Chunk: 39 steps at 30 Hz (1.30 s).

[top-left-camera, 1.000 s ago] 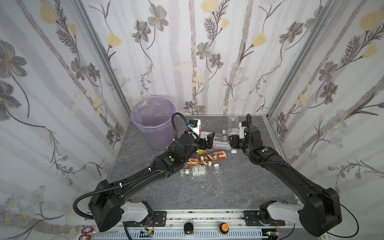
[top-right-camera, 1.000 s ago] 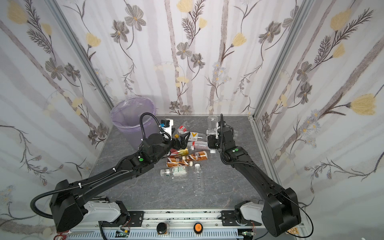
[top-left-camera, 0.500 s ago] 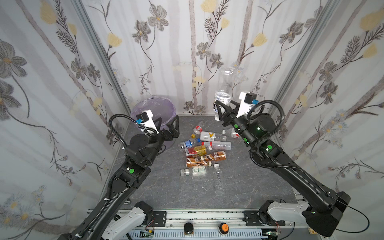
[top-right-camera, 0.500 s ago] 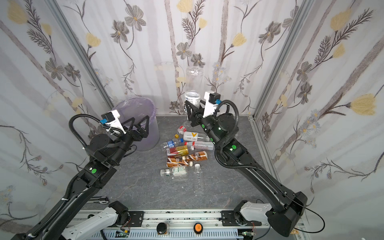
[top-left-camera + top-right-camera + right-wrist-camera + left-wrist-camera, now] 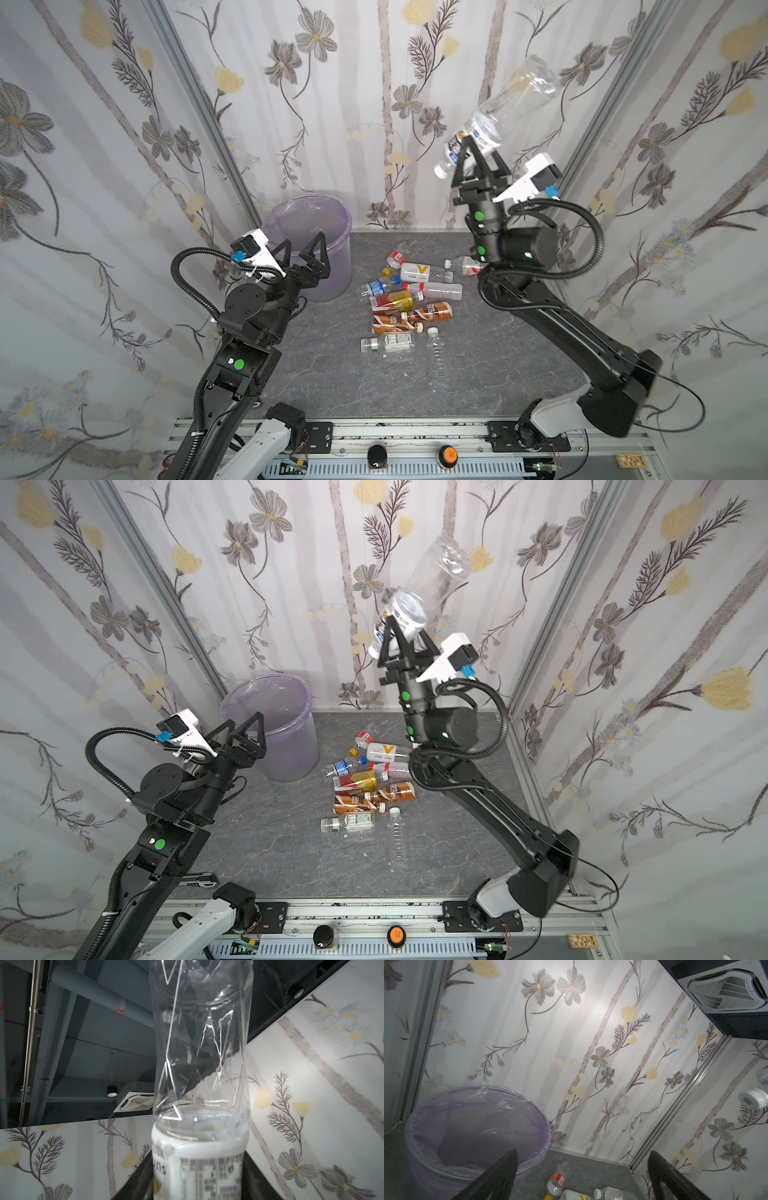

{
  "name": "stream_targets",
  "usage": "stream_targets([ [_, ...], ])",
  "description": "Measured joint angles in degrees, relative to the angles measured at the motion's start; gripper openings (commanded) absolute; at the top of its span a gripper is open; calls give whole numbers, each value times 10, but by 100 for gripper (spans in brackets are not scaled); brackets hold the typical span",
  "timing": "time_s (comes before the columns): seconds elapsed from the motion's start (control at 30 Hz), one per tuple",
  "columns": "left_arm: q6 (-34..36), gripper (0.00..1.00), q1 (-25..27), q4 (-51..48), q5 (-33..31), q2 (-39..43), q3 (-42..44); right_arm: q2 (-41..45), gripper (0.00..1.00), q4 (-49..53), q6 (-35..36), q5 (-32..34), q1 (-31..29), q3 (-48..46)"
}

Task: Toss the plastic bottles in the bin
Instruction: 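Lift the clear bottle with the right gripper and carry it over the wastebasket, then open the right gripper to drop the bottle into the wastebasket, then withdraw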

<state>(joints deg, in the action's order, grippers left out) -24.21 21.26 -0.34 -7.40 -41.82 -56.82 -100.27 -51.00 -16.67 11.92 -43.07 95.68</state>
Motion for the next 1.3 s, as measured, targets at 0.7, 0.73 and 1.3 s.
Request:
stream_targets([
  [0.7,0,100,-29,-43,6,17,23,-216,100,393,56,-39,-71,138],
  [0.73,0,100,-29,-43,11,12,22,-174,100,387,59,-34,-68,123],
  [1.3,14,100,-3,-93,77,-78,21,165,100,309,71,42,9,-150],
])
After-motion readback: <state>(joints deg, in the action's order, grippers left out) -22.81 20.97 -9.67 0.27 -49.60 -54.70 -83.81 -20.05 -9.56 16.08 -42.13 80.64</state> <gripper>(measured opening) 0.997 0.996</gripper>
